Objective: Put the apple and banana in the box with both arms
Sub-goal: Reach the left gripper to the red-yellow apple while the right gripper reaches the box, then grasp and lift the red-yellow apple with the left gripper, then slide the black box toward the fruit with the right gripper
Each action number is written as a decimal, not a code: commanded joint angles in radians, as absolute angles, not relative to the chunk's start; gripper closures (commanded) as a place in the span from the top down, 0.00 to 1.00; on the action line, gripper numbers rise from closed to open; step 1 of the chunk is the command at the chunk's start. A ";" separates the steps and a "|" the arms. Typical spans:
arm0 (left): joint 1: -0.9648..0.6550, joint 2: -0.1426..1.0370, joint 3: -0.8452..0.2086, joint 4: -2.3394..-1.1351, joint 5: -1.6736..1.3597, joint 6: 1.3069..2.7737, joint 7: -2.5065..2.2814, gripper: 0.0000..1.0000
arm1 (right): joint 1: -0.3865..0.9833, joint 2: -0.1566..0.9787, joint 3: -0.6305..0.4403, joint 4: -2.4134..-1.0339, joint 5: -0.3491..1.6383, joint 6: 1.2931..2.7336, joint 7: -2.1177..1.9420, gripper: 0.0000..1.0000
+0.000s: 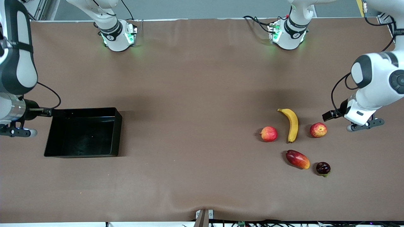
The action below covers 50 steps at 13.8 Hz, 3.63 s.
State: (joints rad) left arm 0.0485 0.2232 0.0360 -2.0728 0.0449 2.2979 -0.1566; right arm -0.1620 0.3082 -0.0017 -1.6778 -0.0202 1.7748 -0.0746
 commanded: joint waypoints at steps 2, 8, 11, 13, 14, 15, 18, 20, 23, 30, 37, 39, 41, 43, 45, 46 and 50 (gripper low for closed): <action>0.046 0.354 0.025 -2.059 0.038 2.454 -0.161 1.00 | -0.238 0.322 0.012 -1.816 -0.035 1.974 -0.165 1.00; 0.051 0.468 0.026 -2.046 0.041 2.525 -0.150 1.00 | -0.330 0.462 0.012 -1.807 -0.034 2.202 -0.317 1.00; 0.055 0.488 0.025 -2.030 0.035 2.525 -0.146 0.42 | -0.365 0.514 0.014 -1.807 -0.026 2.272 -0.365 1.00; 0.049 0.476 0.025 -2.014 0.035 2.519 -0.143 0.00 | -0.371 0.540 0.014 -1.807 -0.026 2.305 -0.385 1.00; 0.048 0.456 0.025 -2.013 0.035 2.508 -0.146 0.00 | -0.383 0.561 0.014 -1.807 -0.026 2.339 -0.403 1.00; 0.045 0.427 0.023 -2.011 0.037 2.481 -0.146 0.00 | -0.394 0.577 0.015 -1.807 -0.023 2.356 -0.425 1.00; 0.048 0.338 -0.001 -1.958 0.038 2.326 -0.147 0.00 | -0.388 0.581 0.014 -1.807 -0.018 2.353 -0.430 0.47; 0.043 0.295 -0.034 -1.892 0.037 2.197 -0.158 0.00 | -0.387 0.581 0.015 -1.807 -0.018 2.349 -0.430 0.00; 0.041 0.249 -0.087 -1.794 0.032 2.025 -0.201 0.00 | -0.387 0.580 0.015 -1.807 -0.018 2.349 -0.430 0.00; 0.043 0.219 -0.238 -1.735 0.031 1.865 -0.541 0.00 | -0.380 0.546 0.050 -1.793 -0.017 2.347 -0.448 0.00; 0.043 0.114 -0.311 -1.772 0.032 1.734 -0.628 0.00 | -0.365 0.463 0.283 -1.801 -0.015 2.246 -0.297 0.00; 0.043 0.095 -0.311 -1.770 0.034 1.698 -0.620 0.00 | -0.362 0.457 0.397 -1.802 -0.015 2.209 -0.119 0.00; 0.043 0.095 -0.334 -1.772 0.034 1.683 -0.615 0.00 | -0.297 0.459 0.457 -1.801 -0.017 2.217 0.065 0.00; 0.041 0.095 -0.341 -1.776 0.034 1.671 -0.615 0.00 | -0.175 0.465 0.457 -1.793 -0.017 2.239 0.194 0.00; 0.043 0.095 -0.373 -1.792 0.034 1.667 -0.615 0.00 | -0.079 0.468 0.457 -1.795 -0.017 2.255 0.274 0.00; 0.041 0.097 -0.380 -1.795 0.034 1.667 -0.620 0.00 | -0.033 0.471 0.456 -1.795 -0.017 2.256 0.310 0.00; 0.041 0.103 -0.406 -1.790 0.032 1.667 -0.630 0.00 | 0.099 0.512 0.451 -1.795 -0.034 2.301 0.512 0.00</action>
